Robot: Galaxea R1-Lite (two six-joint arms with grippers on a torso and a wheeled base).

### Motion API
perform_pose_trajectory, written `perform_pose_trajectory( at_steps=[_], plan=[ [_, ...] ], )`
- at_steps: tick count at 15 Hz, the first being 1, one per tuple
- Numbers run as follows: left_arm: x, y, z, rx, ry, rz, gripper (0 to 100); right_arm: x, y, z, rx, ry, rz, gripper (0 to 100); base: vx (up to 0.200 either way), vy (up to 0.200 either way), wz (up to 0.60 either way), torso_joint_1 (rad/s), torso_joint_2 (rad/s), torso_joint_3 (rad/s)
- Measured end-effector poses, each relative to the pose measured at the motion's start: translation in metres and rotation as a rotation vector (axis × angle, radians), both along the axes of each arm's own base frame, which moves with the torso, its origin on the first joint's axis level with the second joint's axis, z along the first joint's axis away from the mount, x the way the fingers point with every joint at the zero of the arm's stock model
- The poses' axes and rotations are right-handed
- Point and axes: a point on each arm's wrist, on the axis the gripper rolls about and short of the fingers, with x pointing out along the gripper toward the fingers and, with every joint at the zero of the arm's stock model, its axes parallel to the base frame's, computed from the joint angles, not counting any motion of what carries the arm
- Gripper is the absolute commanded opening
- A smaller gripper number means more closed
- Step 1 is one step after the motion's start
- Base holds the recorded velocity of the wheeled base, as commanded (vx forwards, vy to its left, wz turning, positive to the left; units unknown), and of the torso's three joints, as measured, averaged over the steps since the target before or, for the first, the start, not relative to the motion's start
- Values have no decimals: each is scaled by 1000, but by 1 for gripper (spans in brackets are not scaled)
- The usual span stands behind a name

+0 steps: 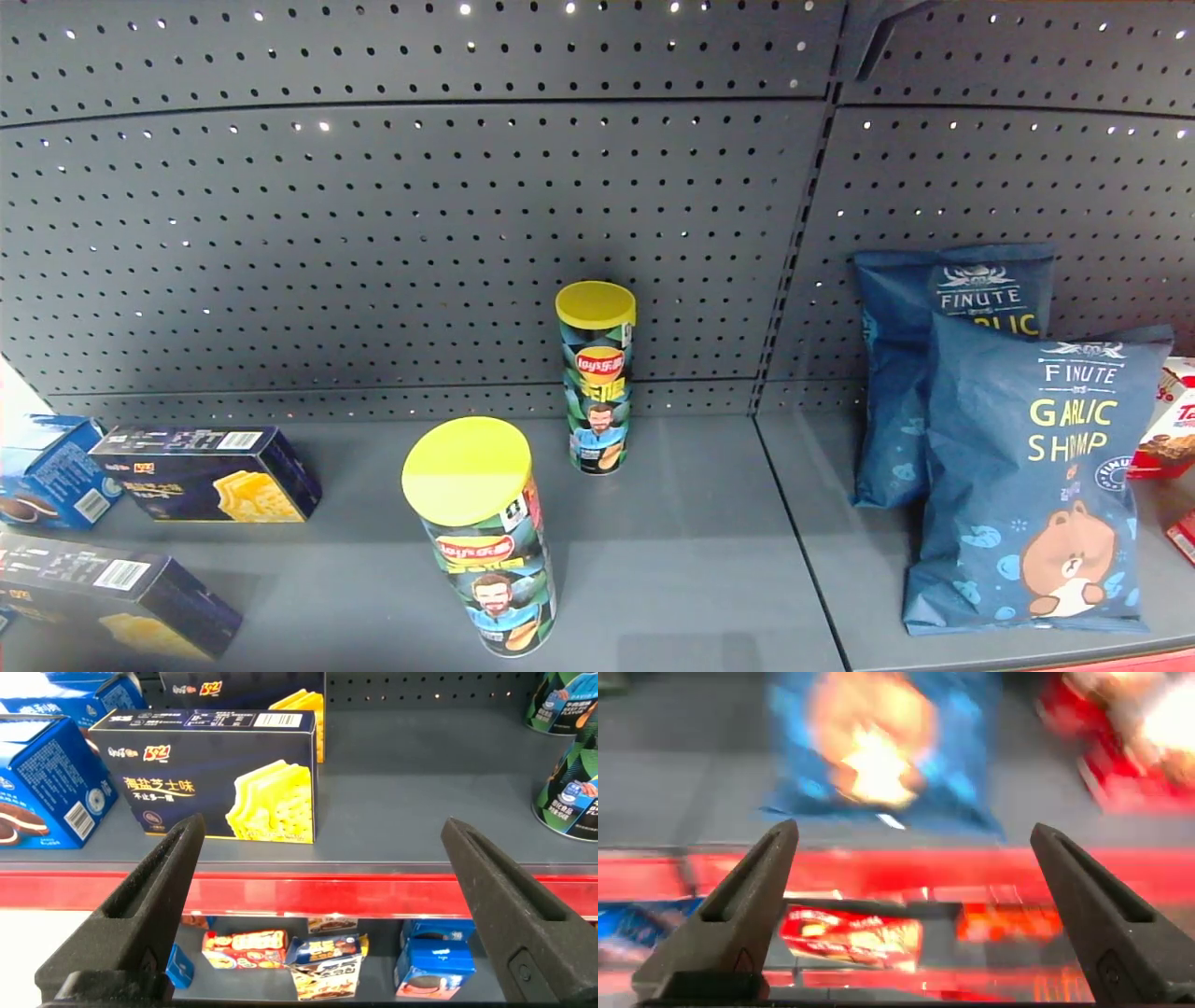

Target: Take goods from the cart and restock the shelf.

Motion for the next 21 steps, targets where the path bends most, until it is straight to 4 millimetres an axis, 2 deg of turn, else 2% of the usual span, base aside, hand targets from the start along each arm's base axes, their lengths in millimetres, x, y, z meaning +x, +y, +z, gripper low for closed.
perform_pose_trajectory(
  at_steps=[3,8,17,21],
  plan=[
    [0,0,0,0,0,0,100,-7,0,-13,12,-20,-3,100,0,0,0,0,0,0],
    [0,0,0,0,0,0,100,-13,-1,-15,14,-103,21,100,0,0,0,0,0,0],
    [0,0,0,1,0,-1,100,-14,-1,-16,13,-115,23,100,0,0,0,0,0,0],
    [0,-3,0,44,3,-132,100,-14,-1,-16,13,-115,23,100,0,0,0,0,0,0]
  ],
)
